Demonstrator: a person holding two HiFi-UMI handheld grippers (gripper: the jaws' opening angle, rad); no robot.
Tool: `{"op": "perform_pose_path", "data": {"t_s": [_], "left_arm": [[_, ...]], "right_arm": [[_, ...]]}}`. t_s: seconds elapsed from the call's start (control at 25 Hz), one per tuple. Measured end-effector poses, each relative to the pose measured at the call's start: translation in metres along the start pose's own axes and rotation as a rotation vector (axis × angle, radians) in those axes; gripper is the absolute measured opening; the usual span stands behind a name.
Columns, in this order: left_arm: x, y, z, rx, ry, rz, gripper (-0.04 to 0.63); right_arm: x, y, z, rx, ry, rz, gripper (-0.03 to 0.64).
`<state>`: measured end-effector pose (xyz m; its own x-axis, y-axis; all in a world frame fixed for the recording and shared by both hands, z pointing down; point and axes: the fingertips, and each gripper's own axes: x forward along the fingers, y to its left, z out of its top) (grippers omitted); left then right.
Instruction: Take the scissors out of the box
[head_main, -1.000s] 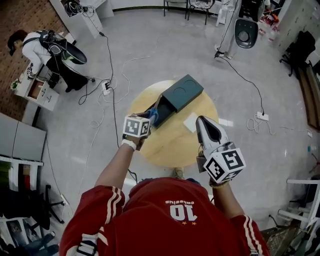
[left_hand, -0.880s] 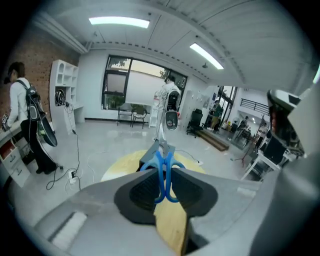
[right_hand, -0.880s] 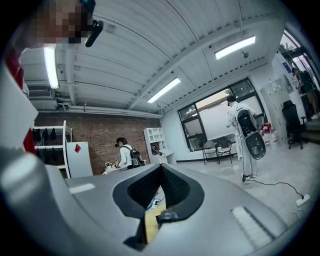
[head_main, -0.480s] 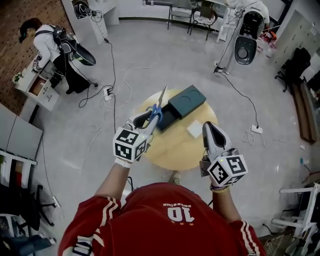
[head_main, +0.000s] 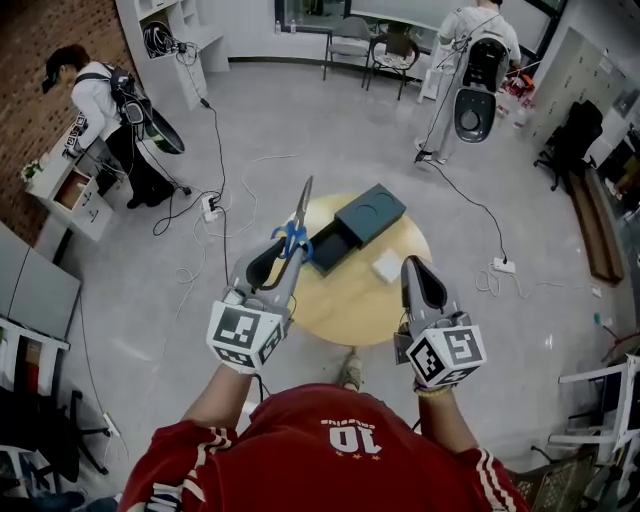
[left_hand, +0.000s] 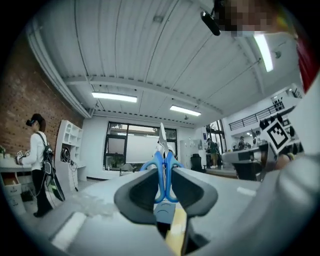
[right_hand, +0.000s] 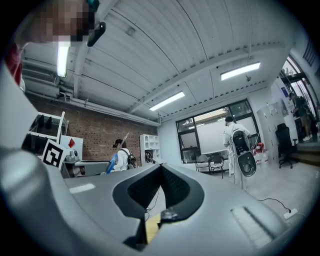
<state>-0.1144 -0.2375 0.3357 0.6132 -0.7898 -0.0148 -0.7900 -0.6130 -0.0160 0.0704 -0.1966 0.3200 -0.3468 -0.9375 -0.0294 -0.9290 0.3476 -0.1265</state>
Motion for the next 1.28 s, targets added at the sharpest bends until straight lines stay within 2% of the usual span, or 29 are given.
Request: {"op": "perform_pose_path", "data": {"t_s": [0.2, 0.44, 0.84, 1.28], "left_arm": [[-0.021, -0.007, 0.012, 0.008, -0.035, -0.017, 0.095], [-0.033, -0.015, 0.016, 0.021, -0.035, -0.040, 0.095], [-0.052, -0.026, 0.024, 0.002, -0.045, -0.082, 0.095], [-0.058, -0.018, 0.023, 0.007, -0.049, -0.061, 0.095]], "right_arm": [[-0.018, 0.017, -0.004, -0.009, -0.006, -0.036, -0.002], [-0.032, 0.026, -0.005, -0.040, 0.000, -0.081, -0.002], [-0.040, 0.048, -0.005, -0.034, -0.010, -0.075, -0.002], [-0.040, 0.054, -0.001, -0.038, -0.015, -0.080, -0.002]]}}
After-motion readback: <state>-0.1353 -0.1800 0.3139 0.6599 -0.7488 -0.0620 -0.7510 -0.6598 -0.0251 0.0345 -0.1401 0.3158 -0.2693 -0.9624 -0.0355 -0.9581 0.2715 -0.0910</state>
